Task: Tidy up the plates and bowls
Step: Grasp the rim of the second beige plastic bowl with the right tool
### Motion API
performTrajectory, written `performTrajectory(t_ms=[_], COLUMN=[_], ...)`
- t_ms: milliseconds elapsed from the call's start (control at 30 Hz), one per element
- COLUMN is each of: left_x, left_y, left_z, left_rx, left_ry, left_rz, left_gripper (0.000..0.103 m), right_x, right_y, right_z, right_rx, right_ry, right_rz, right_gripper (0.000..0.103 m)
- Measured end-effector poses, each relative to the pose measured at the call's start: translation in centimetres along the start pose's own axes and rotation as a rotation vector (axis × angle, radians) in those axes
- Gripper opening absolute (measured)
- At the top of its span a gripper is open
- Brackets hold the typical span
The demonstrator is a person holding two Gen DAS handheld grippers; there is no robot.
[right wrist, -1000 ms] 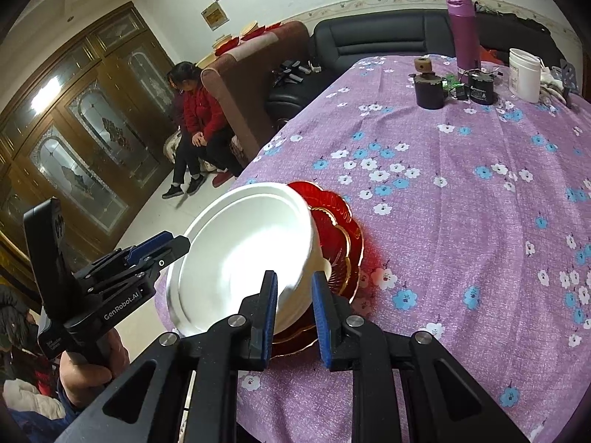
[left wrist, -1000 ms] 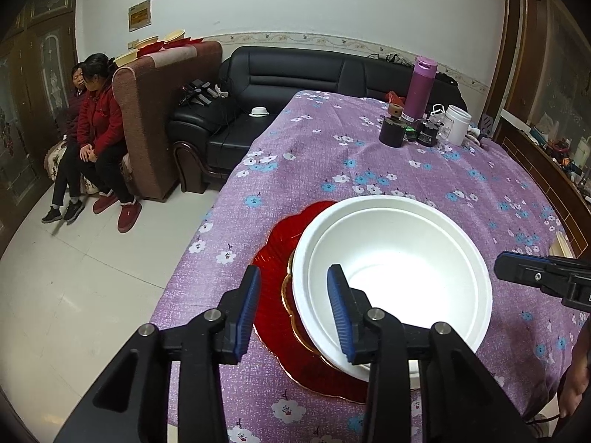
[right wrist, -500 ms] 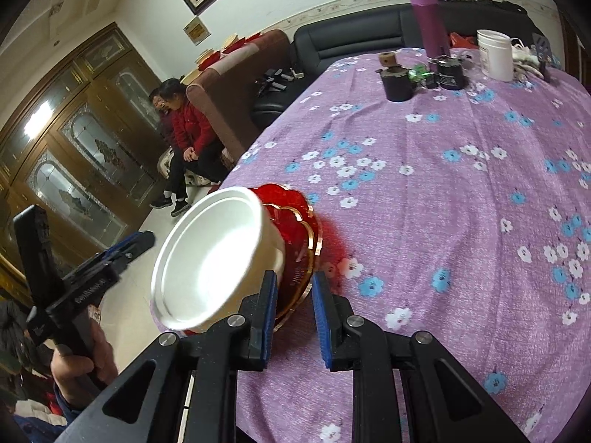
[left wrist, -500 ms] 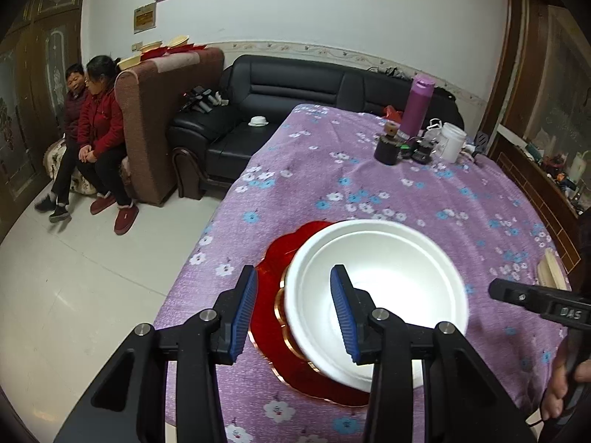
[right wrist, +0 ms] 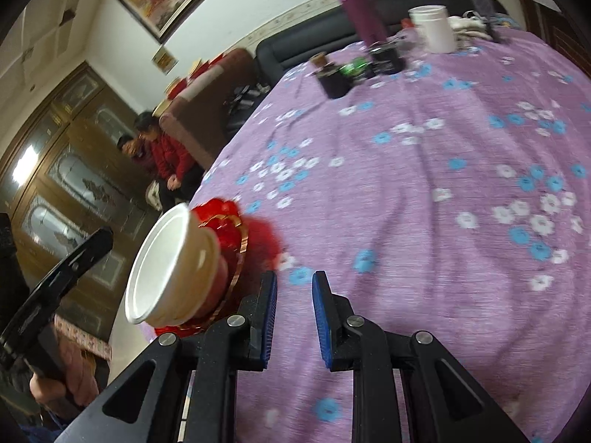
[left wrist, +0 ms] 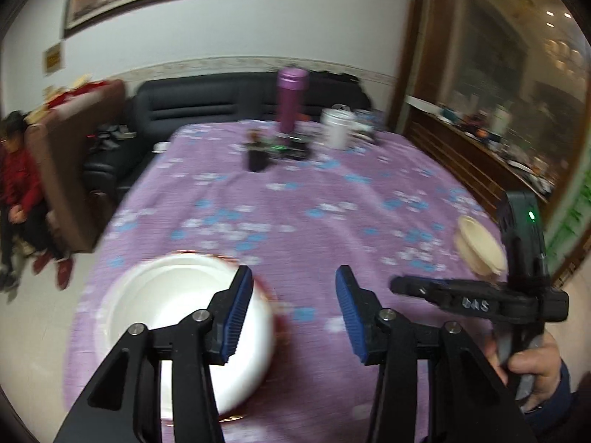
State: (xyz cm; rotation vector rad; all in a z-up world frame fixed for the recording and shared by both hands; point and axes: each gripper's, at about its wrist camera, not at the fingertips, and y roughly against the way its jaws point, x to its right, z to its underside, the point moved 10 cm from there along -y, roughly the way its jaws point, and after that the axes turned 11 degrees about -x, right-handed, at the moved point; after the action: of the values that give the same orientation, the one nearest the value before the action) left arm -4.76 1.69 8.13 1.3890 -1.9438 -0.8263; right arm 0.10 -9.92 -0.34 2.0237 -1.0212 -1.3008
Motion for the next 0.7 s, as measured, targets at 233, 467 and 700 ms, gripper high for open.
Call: performTrajectory(t_ms=[233,467,700], left_x=[11.4,14.2,13.8], left_y=[-6.4,-14.9,-17.5], left_z=[1.2,3.9,4.8], left_rx=[-0.086,-0.255,-0.242], left_ry=[-0.171,-0.19,-0.191], left_rz=[0.145,0.158,0.095], left_gripper=[0.047,0.047,0.048], right_x=[8.4,23.1,30.4], right_y=[10.1,19.3,20.3], right_z=[0.7,4.8,5.6], right_rx=[0.214,0.44,0.439], right_ry=[-0.114,-0.42,-0.573], right_rz=[0.065,0.204,0.224], right_gripper=[0.021,0.033,0.036])
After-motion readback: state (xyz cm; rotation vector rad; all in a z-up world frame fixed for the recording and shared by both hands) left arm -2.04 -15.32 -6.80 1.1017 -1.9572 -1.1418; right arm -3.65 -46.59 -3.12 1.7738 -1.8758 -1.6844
